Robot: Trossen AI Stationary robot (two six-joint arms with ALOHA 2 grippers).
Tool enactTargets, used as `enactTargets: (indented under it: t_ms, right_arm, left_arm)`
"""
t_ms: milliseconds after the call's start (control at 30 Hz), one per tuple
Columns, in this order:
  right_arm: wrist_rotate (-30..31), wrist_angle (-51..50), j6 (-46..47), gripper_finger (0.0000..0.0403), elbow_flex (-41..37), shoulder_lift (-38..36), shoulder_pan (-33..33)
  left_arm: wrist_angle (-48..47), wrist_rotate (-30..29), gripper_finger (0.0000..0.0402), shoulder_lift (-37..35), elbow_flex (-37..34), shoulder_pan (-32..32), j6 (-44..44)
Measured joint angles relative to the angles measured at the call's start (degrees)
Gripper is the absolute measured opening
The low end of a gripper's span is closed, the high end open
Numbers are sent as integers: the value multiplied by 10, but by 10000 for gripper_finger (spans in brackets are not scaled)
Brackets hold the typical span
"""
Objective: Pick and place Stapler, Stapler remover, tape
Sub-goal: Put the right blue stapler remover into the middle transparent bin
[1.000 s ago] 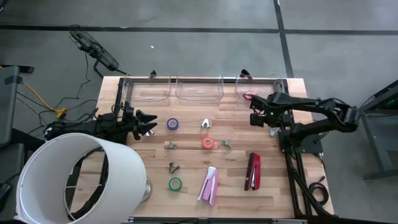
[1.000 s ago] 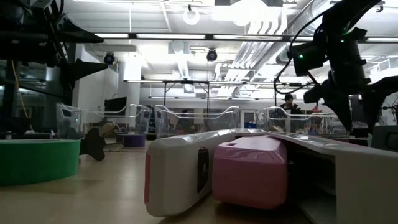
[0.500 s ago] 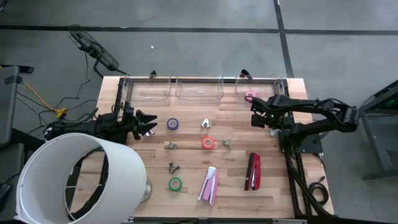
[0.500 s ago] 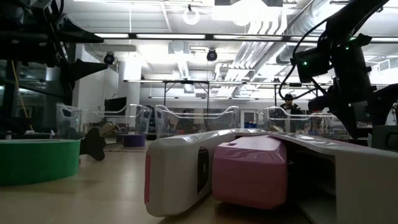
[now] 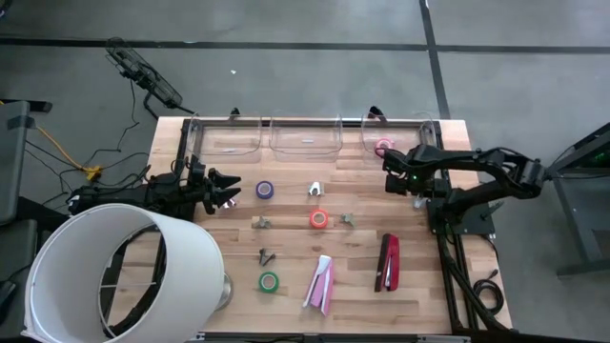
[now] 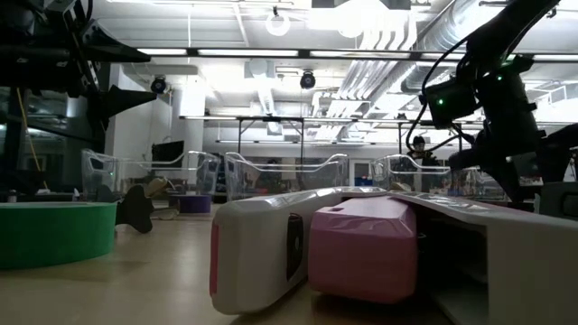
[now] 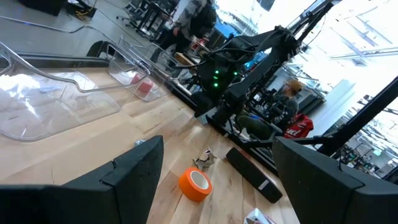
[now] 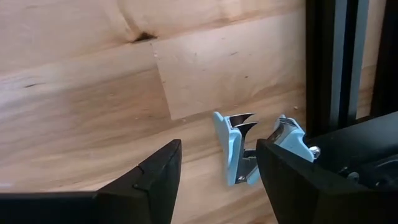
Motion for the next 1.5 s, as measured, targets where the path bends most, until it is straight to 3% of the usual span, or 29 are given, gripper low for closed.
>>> enactTargets:
  t_ms: [433,967,1300,1500]
  right_arm:
    - [-34,46,-44,189,3,61,0]
    - [-61,76,-81,31,6,64,0]
    - [-76,79,-124,44,51,65,0]
    - [-79,79,-174,32,113,65,0]
  left_arm:
    - [0,0,296,0,0,0,0]
    - [0,0,296,0,0,0,0]
    - [0,0,296,0,0,0,0]
    - [0,0,296,0,0,0,0]
